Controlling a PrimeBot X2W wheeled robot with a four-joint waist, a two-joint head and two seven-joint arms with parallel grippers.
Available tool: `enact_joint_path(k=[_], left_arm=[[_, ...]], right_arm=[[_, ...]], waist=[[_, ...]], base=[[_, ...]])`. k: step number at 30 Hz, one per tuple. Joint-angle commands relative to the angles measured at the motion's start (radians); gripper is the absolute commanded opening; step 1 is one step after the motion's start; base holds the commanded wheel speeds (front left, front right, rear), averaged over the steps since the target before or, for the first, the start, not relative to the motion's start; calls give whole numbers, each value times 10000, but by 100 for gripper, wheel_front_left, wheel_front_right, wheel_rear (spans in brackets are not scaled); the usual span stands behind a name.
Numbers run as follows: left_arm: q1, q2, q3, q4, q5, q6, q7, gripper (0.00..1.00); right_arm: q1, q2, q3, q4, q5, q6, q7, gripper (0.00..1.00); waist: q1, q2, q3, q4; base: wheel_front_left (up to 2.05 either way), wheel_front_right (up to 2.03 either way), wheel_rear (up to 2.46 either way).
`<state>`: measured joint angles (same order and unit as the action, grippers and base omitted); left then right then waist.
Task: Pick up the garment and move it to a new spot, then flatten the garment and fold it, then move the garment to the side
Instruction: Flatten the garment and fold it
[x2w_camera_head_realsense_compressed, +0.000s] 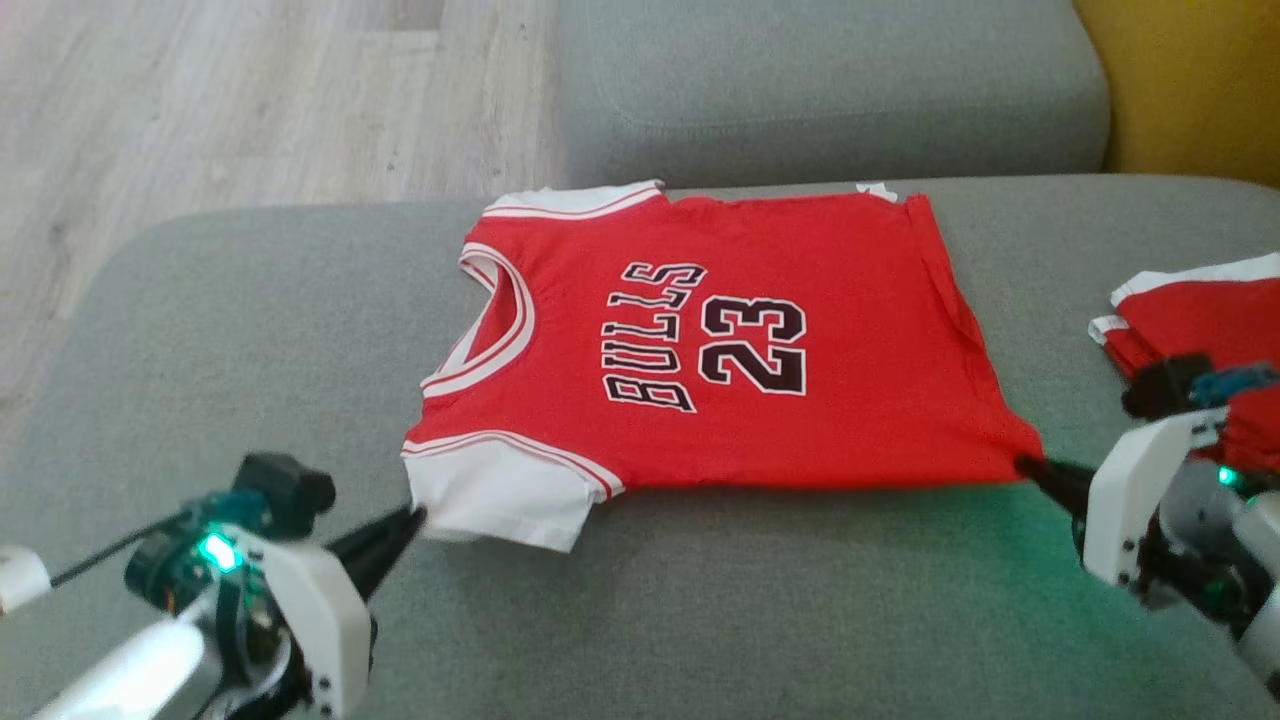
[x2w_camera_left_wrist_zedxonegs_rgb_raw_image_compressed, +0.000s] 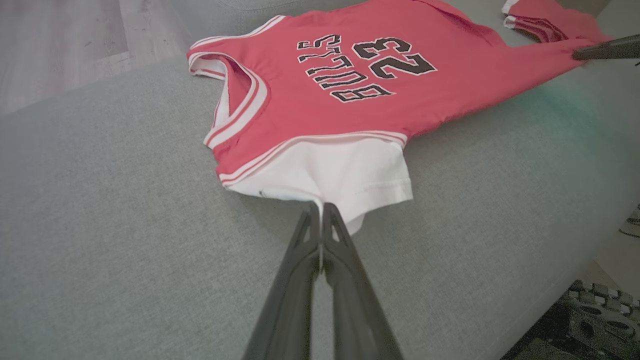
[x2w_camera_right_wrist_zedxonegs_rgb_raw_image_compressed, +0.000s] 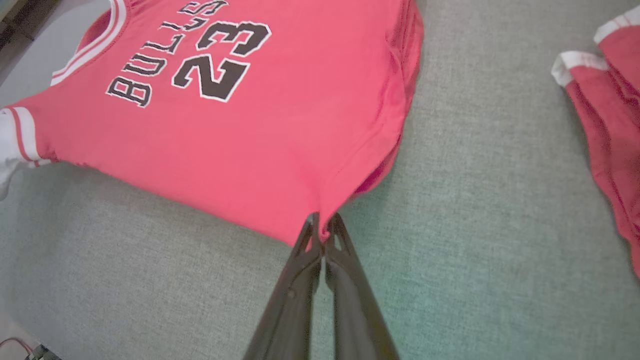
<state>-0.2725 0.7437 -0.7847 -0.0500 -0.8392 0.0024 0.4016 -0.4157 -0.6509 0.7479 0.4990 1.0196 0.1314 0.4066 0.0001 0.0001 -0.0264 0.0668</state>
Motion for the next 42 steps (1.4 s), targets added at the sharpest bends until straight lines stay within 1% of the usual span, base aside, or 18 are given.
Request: enact_joint_path(k=[1,5,7,12,13,16,20,25,31,35,42], left_arm=[[-985,250,675,-178,125,159,-216,0],[-1576,52,941,-15,311,322,-430,0],[-1911,-11,1019,74,384,327,-415,0],[-2736,-200,1140,644,503,170,-385,0],[-2736,-200,1140,644,503,170,-385,0],[-3228,-462,1200,1123,412,-1,-377,0],[-3952,-789,1091,2016,605,-168,-294,0],[-4798,-1128,780,3075,1151,-383,-313,0],[-5730,-1697,640,4182,1667,-405,-776,0],[-6387,-1991,596,4982,2085,-320,-1250,0],[-7144,-2591,423,6499,2505,-342,-2012,0]], right_arm=[[-391,-339,-310,-299,-167,-7,-29,0],[-826,-87,-825,-401,-480,-7,119,0],[-1076,79,-1073,-448,-629,-7,165,0],[-1587,519,-1543,-381,-1020,-7,204,0],[-1587,519,-1543,-381,-1020,-7,204,0],[-1797,820,-1785,-147,-1200,-7,167,0],[-2073,1172,-2004,226,-1405,-7,59,0],[-2512,1520,-2090,633,-1708,-7,-175,0],[-3023,1825,-2109,1115,-1921,-7,-543,0],[-3438,2075,-2086,1447,-1992,-7,-790,0],[-4055,2511,-1685,2047,-2139,-7,-1011,0]], waist=[[-1,-1,159,-72],[-1,-1,709,-276],[-1,-1,964,-348],[-1,-1,1516,-493],[-1,-1,1516,-493],[-1,-1,1774,-524],[-1,-1,2090,-523],[-1,-1,2470,-593],[-1,-1,2816,-663],[-1,-1,2984,-731],[-1,-1,3107,-863]], base=[[0,0,0],[0,0,0],[0,0,0],[0,0,0],[0,0,0],[0,0,0],[0,0,0],[0,0,0],[0,0,0],[0,0,0],[0,0,0]])
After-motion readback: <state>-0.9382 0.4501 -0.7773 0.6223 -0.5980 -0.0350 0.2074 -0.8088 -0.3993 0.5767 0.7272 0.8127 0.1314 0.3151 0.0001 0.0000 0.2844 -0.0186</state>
